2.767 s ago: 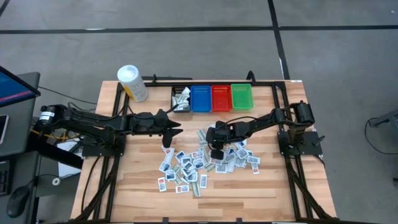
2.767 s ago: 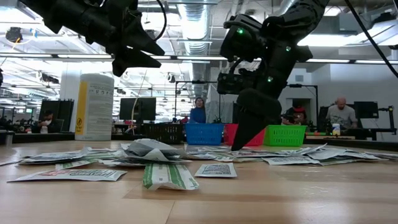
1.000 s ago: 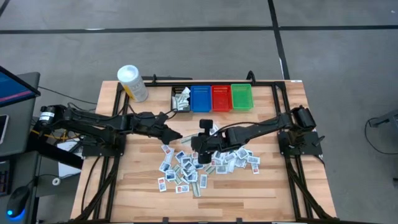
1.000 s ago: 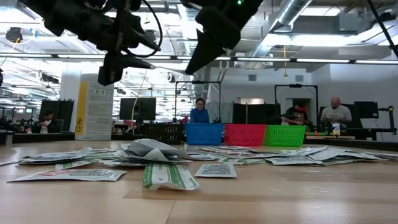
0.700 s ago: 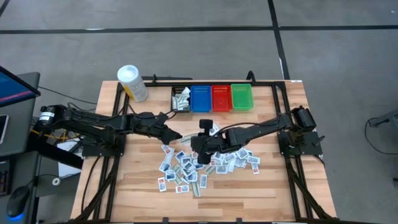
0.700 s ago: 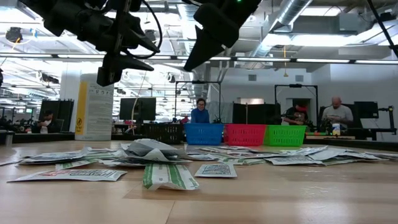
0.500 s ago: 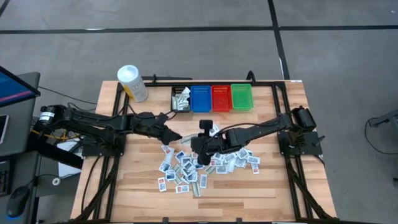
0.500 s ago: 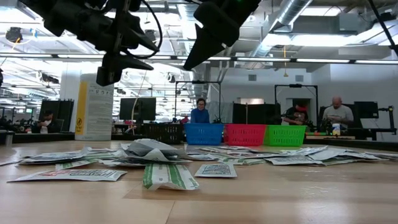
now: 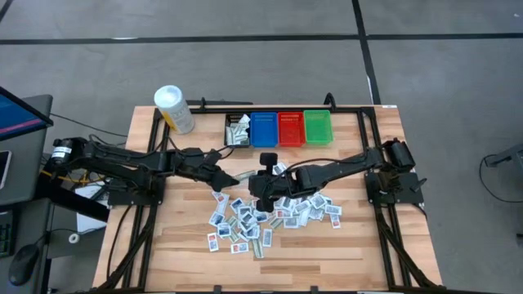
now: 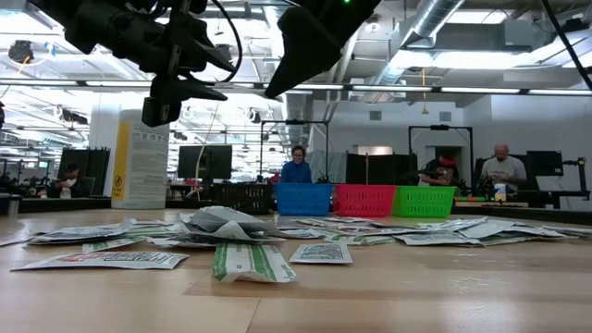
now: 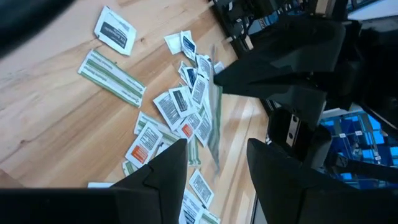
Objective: Pick & Place First Aid Supplies
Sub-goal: Put the green bandage pack in the black bin
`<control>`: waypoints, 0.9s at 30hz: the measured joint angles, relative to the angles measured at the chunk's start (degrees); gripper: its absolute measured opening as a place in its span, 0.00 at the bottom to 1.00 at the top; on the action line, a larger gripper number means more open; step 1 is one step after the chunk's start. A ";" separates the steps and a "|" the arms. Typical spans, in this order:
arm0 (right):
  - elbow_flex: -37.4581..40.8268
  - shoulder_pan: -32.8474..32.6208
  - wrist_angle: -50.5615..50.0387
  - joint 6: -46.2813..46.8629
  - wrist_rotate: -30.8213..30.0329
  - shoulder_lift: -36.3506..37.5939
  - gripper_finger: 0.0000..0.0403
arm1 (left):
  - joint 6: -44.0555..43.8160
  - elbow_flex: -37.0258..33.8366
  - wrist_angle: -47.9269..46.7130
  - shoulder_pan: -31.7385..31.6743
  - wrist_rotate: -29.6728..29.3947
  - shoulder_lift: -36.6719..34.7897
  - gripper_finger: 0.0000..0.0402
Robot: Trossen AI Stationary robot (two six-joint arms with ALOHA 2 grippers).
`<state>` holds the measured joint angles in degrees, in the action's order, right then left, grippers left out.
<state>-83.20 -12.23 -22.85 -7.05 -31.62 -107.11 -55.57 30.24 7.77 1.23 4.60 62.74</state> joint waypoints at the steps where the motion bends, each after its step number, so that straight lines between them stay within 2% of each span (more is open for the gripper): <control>1: 0.00 0.08 0.15 0.00 0.00 0.00 0.00 | 0.07 0.00 0.00 0.00 0.00 0.00 0.42; 5: 0.00 0.04 1.16 -0.17 0.09 0.00 0.00 | 0.36 0.00 0.00 0.00 -0.05 0.00 0.41; 8: 0.00 0.04 1.29 -0.58 0.16 0.00 0.00 | 2.25 0.00 0.00 -0.01 -0.11 0.00 0.35; 17: 0.00 0.04 1.42 -0.55 0.20 0.00 0.00 | 6.81 0.00 0.13 0.00 -0.24 0.00 0.03; 27: 0.00 0.06 1.70 -0.46 0.21 0.00 0.00 | 7.80 0.00 0.13 0.00 -0.26 0.00 0.01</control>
<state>-83.20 -12.16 -21.15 -7.51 -31.40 -107.11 -47.77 30.24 7.90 1.23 4.34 62.74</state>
